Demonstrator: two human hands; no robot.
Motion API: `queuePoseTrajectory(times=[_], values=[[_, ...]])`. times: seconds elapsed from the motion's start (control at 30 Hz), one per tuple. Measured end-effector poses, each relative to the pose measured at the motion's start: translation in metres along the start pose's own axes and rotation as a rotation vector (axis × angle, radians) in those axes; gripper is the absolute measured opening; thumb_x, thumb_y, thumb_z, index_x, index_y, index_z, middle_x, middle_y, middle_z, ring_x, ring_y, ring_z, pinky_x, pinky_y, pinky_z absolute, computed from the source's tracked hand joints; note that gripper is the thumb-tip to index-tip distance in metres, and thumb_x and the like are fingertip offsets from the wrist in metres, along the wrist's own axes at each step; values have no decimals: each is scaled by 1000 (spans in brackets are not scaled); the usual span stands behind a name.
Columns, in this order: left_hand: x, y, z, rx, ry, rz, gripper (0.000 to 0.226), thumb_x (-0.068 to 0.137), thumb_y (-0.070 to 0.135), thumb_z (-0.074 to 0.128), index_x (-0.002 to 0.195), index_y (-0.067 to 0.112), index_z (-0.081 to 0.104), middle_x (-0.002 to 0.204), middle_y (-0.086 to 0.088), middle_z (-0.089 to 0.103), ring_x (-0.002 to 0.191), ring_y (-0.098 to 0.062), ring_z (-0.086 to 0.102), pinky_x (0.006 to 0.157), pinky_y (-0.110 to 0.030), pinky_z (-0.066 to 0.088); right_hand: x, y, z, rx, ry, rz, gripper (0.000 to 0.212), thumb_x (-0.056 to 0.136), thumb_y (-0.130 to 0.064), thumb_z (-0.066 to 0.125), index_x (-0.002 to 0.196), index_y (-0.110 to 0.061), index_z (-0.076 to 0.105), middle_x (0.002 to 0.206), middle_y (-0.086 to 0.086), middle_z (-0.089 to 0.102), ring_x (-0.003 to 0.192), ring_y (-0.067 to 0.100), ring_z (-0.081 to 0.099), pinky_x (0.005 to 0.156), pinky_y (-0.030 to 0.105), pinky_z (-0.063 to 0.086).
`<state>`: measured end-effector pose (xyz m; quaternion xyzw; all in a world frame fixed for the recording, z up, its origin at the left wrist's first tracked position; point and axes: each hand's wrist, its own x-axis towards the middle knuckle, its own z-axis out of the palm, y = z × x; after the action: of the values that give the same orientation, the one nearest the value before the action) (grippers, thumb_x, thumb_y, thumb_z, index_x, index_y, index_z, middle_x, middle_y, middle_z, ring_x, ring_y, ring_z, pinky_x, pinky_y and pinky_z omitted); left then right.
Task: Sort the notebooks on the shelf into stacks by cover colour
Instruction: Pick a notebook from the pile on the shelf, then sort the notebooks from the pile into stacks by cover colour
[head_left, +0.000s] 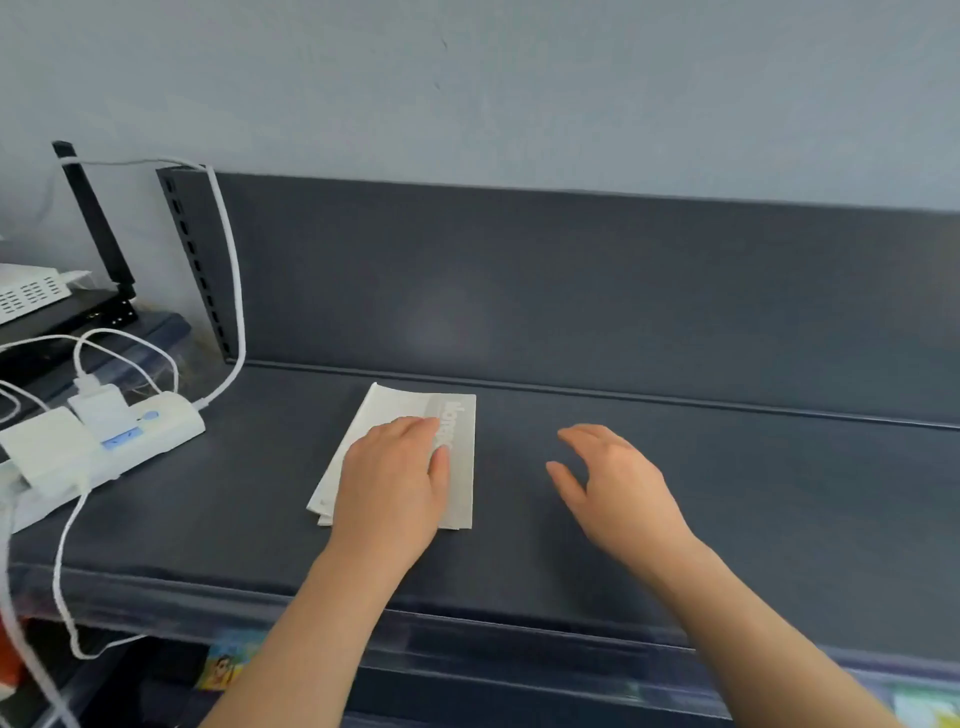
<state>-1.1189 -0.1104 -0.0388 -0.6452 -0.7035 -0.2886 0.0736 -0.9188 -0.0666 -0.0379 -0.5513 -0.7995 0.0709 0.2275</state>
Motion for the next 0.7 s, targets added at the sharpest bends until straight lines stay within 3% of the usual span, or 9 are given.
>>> queuePoseTrajectory(times=[0.2,0.4,0.7], values=[[-8,65,11,-123,-81,117,35,95,29,48,125,16,59,122,2,63,110,-20,57,93,-29,40,-38,43,-42,-86,57,117,43,96,-38,44,135,-19,45,141,-8,45,127,13,43,98,21,34],[-16,133,29,-179,-122,223,38,95,31,49,129,17,57,125,4,61,111,-20,56,94,-30,39,-79,94,-78,-156,87,262,37,95,-37,45,123,-13,53,127,-2,57,118,20,49,94,29,40],[-47,272,55,-273,-194,303,43,96,38,44,136,23,50,133,9,54,118,-13,49,101,-28,36,-158,199,-156,-195,151,378,46,95,-39,45,137,-19,45,139,-7,48,128,16,42,103,24,32]])
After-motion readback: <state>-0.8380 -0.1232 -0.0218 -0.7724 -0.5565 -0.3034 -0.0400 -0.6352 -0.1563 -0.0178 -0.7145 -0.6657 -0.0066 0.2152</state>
